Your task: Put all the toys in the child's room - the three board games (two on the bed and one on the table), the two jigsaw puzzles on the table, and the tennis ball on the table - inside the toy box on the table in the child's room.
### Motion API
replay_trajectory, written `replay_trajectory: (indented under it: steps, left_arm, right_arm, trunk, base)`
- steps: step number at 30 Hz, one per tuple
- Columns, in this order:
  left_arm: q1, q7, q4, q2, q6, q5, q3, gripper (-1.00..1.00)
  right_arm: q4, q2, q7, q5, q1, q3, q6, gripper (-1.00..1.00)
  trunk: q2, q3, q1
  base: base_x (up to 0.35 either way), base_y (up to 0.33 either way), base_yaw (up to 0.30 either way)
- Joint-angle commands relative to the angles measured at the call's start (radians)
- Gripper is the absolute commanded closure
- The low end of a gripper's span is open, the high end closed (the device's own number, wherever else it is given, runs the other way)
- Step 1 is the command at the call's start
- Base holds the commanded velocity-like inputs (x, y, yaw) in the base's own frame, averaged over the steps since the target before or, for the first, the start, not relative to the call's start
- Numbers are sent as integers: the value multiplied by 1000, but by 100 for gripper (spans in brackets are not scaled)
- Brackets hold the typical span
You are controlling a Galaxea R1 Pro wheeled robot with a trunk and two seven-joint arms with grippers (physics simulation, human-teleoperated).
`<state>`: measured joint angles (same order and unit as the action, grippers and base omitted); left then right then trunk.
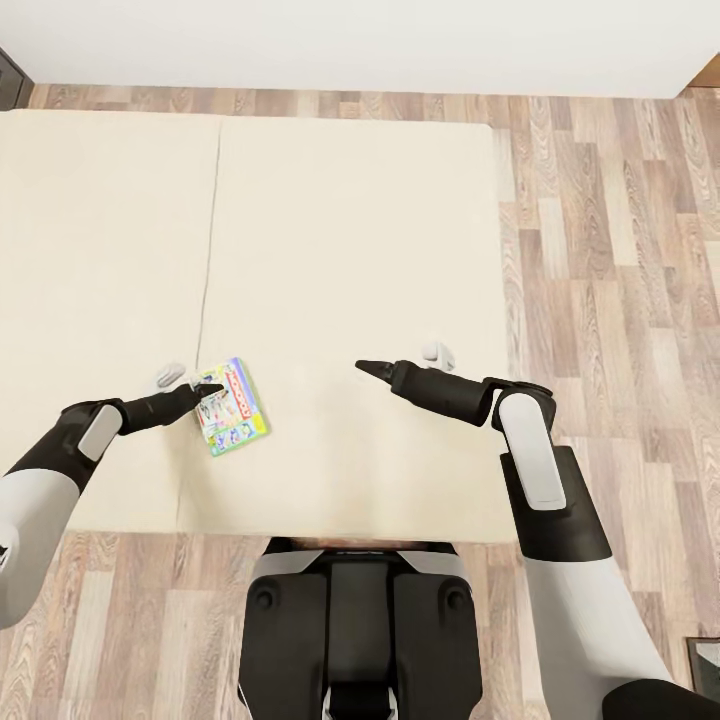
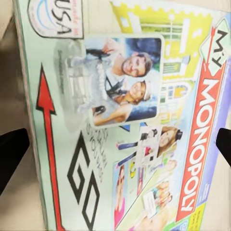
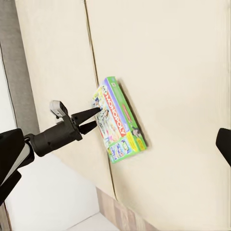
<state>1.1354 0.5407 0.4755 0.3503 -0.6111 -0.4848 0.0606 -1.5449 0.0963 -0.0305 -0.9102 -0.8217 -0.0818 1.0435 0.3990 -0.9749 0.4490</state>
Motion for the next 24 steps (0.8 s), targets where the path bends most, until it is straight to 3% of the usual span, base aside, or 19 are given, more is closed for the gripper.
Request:
replay_trajectory:
  steps: [1, 24]
  left_arm:
    - [-1, -2, -1, -13, -14, -3, -1, -100]
    - [0, -1, 0, -19, -13, -3, -1, -100]
  right_arm:
    - [0, 0, -3, -3, 0, 0, 4, -100]
    - [0, 0, -3, -3, -1, 0, 4, -100]
  trunk:
    - [1, -1, 1]
    - [1, -1, 1]
  base:
    - [0, -187, 0]
    - [0, -127, 0]
